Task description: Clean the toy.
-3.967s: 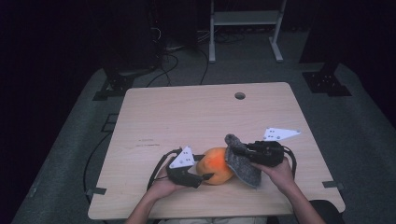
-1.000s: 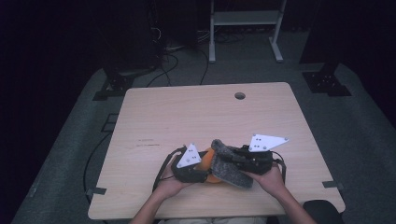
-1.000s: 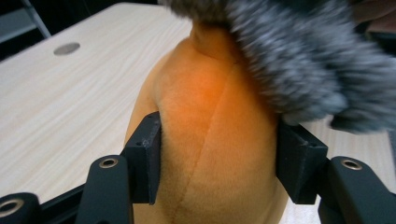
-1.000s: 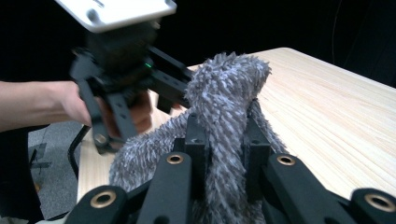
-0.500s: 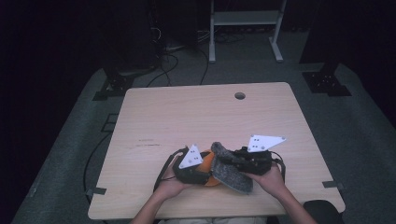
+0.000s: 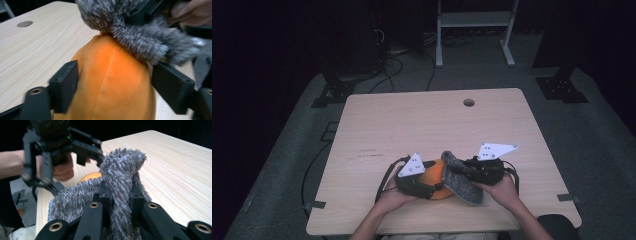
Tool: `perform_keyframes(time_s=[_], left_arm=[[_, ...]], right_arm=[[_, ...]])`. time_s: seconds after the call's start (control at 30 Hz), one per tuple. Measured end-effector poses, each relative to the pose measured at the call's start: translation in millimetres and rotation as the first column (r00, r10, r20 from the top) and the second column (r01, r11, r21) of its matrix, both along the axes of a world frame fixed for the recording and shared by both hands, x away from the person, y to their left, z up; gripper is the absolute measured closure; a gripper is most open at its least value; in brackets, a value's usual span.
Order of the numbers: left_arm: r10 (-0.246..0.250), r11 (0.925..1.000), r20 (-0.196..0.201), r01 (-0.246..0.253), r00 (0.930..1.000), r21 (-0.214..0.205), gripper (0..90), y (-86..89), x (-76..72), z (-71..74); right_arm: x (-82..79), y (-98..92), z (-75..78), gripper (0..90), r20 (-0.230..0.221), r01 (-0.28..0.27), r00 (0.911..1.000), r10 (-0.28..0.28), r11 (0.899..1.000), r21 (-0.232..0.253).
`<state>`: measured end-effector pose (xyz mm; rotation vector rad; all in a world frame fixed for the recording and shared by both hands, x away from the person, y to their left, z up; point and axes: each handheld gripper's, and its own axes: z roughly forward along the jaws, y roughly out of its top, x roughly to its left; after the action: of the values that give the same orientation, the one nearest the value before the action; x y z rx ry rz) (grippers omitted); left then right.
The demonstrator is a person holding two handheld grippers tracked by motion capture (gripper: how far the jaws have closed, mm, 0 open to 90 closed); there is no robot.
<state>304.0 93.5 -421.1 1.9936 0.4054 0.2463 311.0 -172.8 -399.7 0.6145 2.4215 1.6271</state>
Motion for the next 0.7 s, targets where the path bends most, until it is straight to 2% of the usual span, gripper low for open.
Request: perform_keyframes(time_s=[0.03, 0.1, 0.17, 0.2, 0.23, 0.3, 0.33, 0.4, 0.47, 0.5, 0.6, 0.7], left_arm=[[0.002, 1.0000, -0.011, -0.002, 0.9999, -0.002, 17.4, 2.3, 1.3, 0.3], [0.026, 0.9990, -0.029, -0.025, 0.9992, 0.038, 12.7, 4.3, 5.8, -4.1], [0.025, 0.9993, -0.056, -0.023, 0.9981, 0.028, 12.6, 5.1, 9.4, -10.4], [0.029, 0.9990, -0.048, -0.027, 0.9984, 0.036, 15.7, 5.1, 9.6, -10.9], [0.048, 0.9978, -0.020, -0.047, 0.9987, 0.047, 20.5, 4.2, 8.3, -10.4], [0.067, 0.9960, 0.058, -0.070, 0.9961, 0.055, 33.6, 1.0, 2.9, -8.1], [0.063, 0.9957, 0.073, -0.067, 0.9954, 0.064, 37.4, -1.1, 1.5, -7.2], [0.058, 0.9962, 0.102, -0.064, 0.9931, 0.059, 41.7, -4.1, -3.1, -3.0], [0.061, 0.9955, 0.132, -0.070, 0.9894, 0.064, 43.8, -3.6, -6.7, 1.0], [0.063, 0.9953, 0.135, -0.072, 0.9888, 0.065, 43.9, -2.2, -7.2, 2.1], [0.058, 0.9956, 0.123, -0.066, 0.9907, 0.067, 42.9, 0.7, -6.3, 1.6], [0.044, 0.9963, 0.107, -0.051, 0.9933, 0.069, 37.2, -2.3, -5.4, -0.6]], right_arm=[[0.7, -2.0, -0.4, 76.9, -0.002, 0.005, 1.0000, -0.005, 1.000, -0.002], [1.9, -5.8, -1.0, 76.9, -0.008, 0.016, 0.9998, -0.016, 1.000, -0.002], [3.3, -7.6, -1.2, 76.9, -0.013, 0.018, 0.9998, -0.018, 1.000, 0.000], [3.3, -7.2, -0.9, 76.9, -0.012, 0.019, 0.9997, -0.019, 1.000, 0.002], [2.2, -6.3, -0.1, 76.9, -0.012, 0.024, 0.9996, -0.024, 1.000, 0.009], [-3.9, -1.5, 4.6, 77.1, 0.022, 0.007, 0.9997, -0.008, 0.999, 0.033], [-8.7, 4.4, 8.2, 77.1, 0.041, -0.004, 0.9992, 0.003, 1.000, 0.025], [-10.4, 11.9, 9.3, 77.1, 0.068, -0.006, 0.9976, 0.007, 1.000, -0.009], [-5.7, 9.1, 5.4, 77.2, 0.050, 0.005, 0.9987, -0.005, 1.000, 0.000], [-0.8, 3.2, 2.5, 77.2, 0.027, 0.021, 0.9994, -0.021, 1.000, 0.010], [7.7, -8.4, -3.4, 77.3, 0.009, 0.063, 0.9980, -0.063, 0.998, -0.006], [5.5, -7.9, -2.9, 77.2, 0.022, 0.071, 0.9973, -0.070, 0.997, -0.029]])
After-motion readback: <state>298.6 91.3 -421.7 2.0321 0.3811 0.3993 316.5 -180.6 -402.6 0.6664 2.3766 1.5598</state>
